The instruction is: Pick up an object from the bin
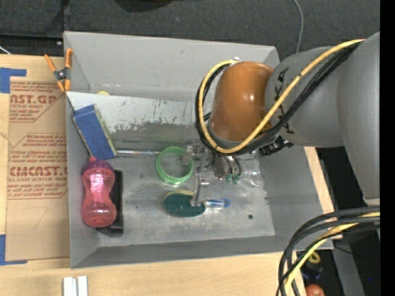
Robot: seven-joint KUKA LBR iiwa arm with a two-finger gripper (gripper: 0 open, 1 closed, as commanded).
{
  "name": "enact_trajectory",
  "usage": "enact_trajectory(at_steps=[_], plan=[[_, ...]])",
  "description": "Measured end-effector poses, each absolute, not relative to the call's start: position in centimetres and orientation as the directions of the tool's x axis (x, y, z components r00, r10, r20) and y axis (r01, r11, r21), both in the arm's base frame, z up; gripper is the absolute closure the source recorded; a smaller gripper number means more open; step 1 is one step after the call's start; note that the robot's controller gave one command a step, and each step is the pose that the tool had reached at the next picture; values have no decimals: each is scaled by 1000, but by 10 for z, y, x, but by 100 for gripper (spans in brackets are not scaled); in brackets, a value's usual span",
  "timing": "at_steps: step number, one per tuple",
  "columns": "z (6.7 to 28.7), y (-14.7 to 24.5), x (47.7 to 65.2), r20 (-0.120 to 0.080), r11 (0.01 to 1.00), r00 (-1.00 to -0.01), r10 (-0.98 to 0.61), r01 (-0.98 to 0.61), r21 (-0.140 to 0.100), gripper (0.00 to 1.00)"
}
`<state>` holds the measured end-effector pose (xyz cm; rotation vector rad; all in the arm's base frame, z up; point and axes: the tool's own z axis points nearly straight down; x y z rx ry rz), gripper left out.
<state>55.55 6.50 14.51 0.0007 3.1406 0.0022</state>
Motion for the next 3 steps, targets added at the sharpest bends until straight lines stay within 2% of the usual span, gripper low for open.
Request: enact_trajectory(at_steps=[1,2,3], plan=[[145,65,555,-1,1000,-1000,0,0,1,0],[85,74,524,2,996,-996,-91,-91,2,0],[86,125,546,-7,1000,-1000,-16,-16,3,100]])
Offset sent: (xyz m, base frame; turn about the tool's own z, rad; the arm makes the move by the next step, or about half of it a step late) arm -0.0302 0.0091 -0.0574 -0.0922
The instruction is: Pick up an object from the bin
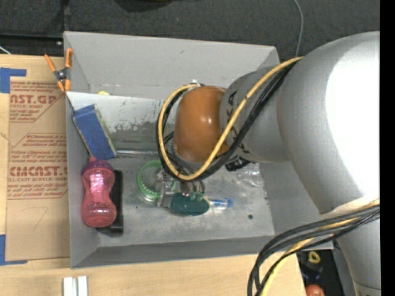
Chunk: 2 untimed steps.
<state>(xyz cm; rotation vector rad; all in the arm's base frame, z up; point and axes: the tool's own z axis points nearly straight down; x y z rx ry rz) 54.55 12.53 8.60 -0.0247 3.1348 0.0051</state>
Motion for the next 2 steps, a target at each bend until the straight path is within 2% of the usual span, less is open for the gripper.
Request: enact_trajectory(at_steps=[1,2], plan=[[86,125,546,-7,1000,-1000,-15,-15,3,100],[191,129,554,-5,1000,-1000,-17,-17,4,100]])
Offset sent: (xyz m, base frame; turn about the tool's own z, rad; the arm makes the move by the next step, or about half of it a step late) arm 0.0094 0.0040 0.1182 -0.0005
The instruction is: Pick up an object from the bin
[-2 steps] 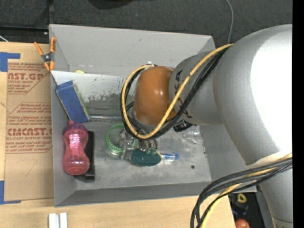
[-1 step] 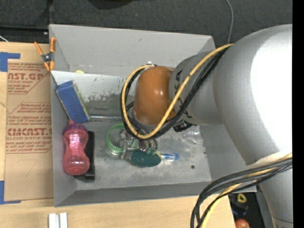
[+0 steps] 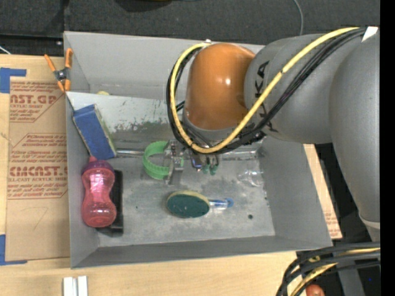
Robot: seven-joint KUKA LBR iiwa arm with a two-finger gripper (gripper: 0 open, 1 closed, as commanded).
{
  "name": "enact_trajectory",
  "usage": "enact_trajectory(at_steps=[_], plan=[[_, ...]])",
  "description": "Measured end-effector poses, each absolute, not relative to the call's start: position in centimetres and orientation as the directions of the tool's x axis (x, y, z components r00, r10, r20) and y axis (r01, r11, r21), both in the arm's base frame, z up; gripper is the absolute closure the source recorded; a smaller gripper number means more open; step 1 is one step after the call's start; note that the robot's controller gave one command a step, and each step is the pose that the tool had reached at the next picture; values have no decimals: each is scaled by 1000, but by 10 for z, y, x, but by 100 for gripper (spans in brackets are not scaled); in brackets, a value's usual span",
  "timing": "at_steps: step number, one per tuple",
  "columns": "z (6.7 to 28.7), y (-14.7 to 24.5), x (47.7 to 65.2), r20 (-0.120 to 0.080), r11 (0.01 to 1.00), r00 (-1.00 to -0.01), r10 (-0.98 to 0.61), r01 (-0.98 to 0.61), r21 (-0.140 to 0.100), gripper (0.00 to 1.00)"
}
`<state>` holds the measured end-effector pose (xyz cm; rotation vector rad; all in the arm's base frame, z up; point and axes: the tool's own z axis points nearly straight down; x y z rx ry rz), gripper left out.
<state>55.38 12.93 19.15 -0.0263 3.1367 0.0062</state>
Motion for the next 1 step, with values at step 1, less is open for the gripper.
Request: enact_trajectory(at_steps=[1], plan=[[243,129,554,-10,1000,-1000,-18,-18,5,100]])
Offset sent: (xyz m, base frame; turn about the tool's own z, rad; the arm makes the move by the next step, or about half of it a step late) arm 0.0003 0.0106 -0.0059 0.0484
